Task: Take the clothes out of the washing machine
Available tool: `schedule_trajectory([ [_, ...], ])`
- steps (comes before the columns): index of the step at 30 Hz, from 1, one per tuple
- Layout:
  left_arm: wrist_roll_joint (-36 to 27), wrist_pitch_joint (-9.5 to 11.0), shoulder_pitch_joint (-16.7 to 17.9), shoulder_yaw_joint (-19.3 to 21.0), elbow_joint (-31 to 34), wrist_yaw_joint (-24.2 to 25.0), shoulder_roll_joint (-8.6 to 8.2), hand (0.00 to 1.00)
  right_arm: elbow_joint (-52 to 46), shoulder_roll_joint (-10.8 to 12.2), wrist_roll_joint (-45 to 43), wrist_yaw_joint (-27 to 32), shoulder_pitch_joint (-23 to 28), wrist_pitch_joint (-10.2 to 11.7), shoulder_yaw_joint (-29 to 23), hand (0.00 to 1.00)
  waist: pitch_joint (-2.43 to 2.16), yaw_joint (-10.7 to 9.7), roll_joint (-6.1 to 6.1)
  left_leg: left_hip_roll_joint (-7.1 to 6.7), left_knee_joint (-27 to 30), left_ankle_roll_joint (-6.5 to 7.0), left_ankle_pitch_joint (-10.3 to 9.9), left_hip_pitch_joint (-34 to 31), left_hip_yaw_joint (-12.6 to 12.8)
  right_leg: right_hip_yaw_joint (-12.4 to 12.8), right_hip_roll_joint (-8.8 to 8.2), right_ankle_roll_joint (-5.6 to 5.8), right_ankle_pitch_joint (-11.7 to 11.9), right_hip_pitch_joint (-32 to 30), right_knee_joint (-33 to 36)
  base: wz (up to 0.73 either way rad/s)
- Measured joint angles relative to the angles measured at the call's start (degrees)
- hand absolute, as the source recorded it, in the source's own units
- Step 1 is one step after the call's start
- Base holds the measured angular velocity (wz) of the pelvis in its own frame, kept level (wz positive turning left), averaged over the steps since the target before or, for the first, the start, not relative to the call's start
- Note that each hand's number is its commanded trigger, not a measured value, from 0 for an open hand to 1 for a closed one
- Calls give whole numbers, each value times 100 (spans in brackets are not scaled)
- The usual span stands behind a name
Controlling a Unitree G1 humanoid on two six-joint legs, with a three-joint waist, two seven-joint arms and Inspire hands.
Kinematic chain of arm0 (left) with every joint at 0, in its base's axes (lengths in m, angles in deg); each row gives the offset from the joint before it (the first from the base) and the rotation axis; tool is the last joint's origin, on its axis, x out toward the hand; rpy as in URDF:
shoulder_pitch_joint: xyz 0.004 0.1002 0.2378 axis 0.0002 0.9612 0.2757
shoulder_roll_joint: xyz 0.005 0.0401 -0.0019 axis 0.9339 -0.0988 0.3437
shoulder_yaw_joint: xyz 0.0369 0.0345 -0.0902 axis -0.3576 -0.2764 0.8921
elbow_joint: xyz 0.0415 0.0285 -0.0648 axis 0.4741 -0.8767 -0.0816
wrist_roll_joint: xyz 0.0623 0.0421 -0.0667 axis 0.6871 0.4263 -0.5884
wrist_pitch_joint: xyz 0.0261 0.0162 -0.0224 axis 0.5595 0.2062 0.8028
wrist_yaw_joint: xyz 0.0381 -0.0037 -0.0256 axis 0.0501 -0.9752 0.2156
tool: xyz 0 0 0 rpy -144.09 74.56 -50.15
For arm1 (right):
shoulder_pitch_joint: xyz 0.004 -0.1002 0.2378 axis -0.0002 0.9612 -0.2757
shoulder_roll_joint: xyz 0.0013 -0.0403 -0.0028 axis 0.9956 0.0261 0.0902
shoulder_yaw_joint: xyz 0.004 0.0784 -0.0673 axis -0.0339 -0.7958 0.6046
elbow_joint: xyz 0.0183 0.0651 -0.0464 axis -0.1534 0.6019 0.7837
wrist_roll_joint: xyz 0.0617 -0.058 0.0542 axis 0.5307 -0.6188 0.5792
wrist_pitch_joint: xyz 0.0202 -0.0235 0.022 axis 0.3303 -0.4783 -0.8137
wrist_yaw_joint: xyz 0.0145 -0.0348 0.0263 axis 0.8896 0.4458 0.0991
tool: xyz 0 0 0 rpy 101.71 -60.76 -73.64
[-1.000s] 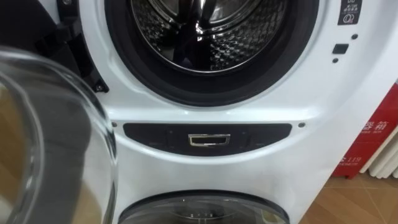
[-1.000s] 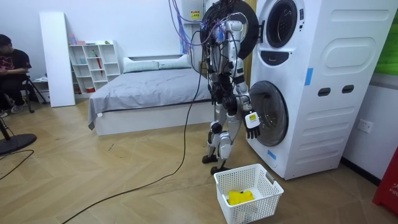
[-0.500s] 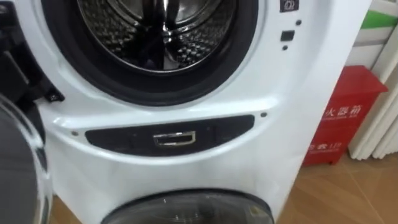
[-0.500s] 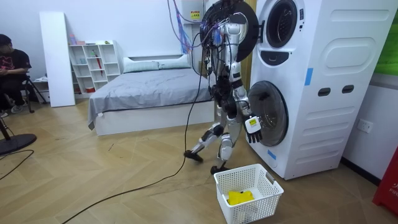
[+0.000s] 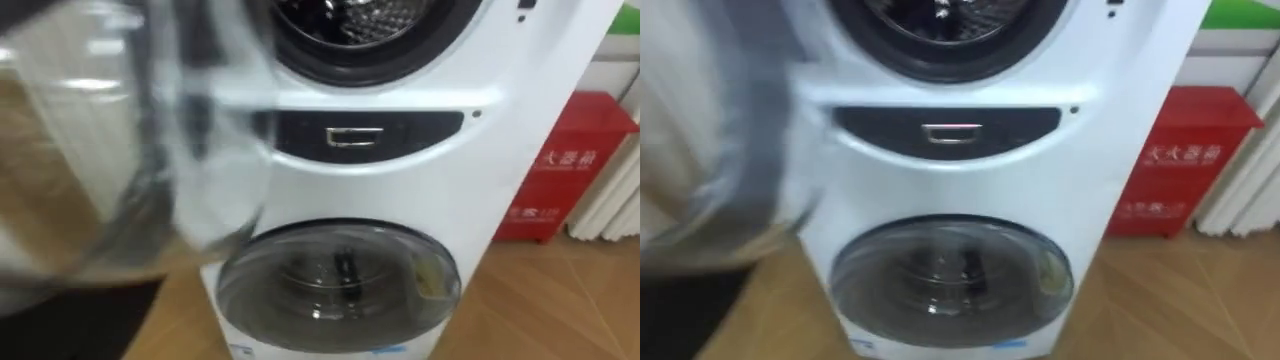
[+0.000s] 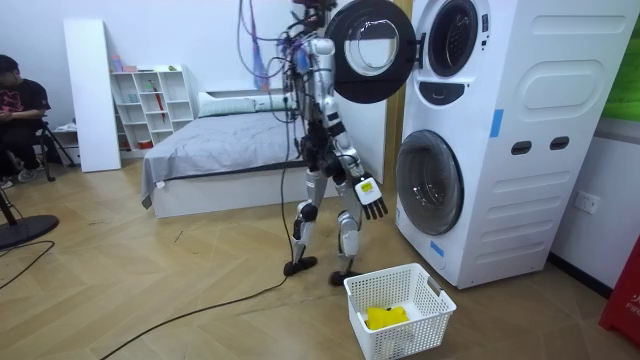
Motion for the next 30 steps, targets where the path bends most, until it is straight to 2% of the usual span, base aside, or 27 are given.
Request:
schedule_trajectory([
  [1,-5,0,27,-23,0,-3,27,0,-2,-40,8,25,-9,-18,17,0,9,47,-21,-75,-26,49,78,-25,71,50,-187,57,-285,108,638,42],
  [3,-2,-3,148,4,43,-14,51,0,-3,-92,-7,53,-11,-6,191,0,20,138,-52,-194,-53,121,160,-73,111,148,-390,145,-579,460,952,0],
  [5,-3,-4,250,42,40,-39,64,0,56,-67,-18,35,4,4,397,0,-17,182,-149,-302,-44,150,201,-133,188,263,-434,232,-698,983,545,-26],
  [6,-5,-4,274,115,37,-62,60,0,135,-11,-19,-15,5,7,412,0,-13,191,-201,-348,-38,138,233,-194,232,328,-399,333,-849,1329,-63,-30],
  [7,-9,9,252,160,36,-119,48,0,221,40,-40,-45,3,8,430,0,-17,190,-262,-379,-29,124,272,-272,268,332,-319,368,-909,1485,-679,-32],
  [8,-10,32,240,198,37,-145,29,0,235,57,-81,-52,5,5,438,0,-24,202,-280,-379,-30,111,295,-334,299,336,-290,358,-900,1525,-941,-44],
  [9,-10,72,219,264,28,-183,14,0,235,99,-140,-63,-4,8,513,0,-19,295,-325,-377,-18,82,338,-423,386,443,-214,353,-863,1571,-1336,-68],
  [10,-23,101,206,314,26,-221,-3,0,237,126,-193,-103,-10,10,628,0,-1,370,-355,-369,-14,64,359,-436,330,568,-140,294,-814,1628,-1650,-78],
  [11,-42,107,219,344,22,-241,-27,0,242,129,-214,-139,-8,10,668,0,8,440,-361,-348,-8,52,366,-437,267,634,-91,257,-761,1648,-1748,-70],
  [12,-56,110,257,349,18,-245,-57,0,246,131,-233,-184,-1,10,727,0,10,463,-374,-311,14,34,377,-432,-18,684,-1,214,-646,1716,-1902,-44],
  [13,-64,113,273,345,17,-244,-72,0,240,129,-250,-197,-3,26,771,0,12,446,-414,-288,23,15,385,-431,-171,699,54,179,-593,1778,-2027,-24],
  [15,-65,142,273,347,18,-244,-94,0,239,128,-335,-211,-6,39,771,0,5,441,-453,-267,22,-24,407,-435,-206,696,103,144,-556,1802,-2090,1],
  [21,-72,160,342,359,25,-244,-189,0,225,137,-585,-251,-33,138,778,0,-9,489,-430,-167,71,-79,416,-528,-266,637,185,74,-497,1789,-2163,5],
  [25,-76,165,375,392,19,-244,-198,0,229,123,-567,-256,-40,139,763,0,-11,485,-338,-168,64,-93,425,-528,-310,626,190,71,-497,1795,-2150,1],
  [30,-200,250,297,655,-274,-245,-187,0,236,118,-530,-253,-40,156,764,0,0,478,-326,-192,50,-94,429,-526,-415,583,182,72,-497,1820,-2158,5],
])
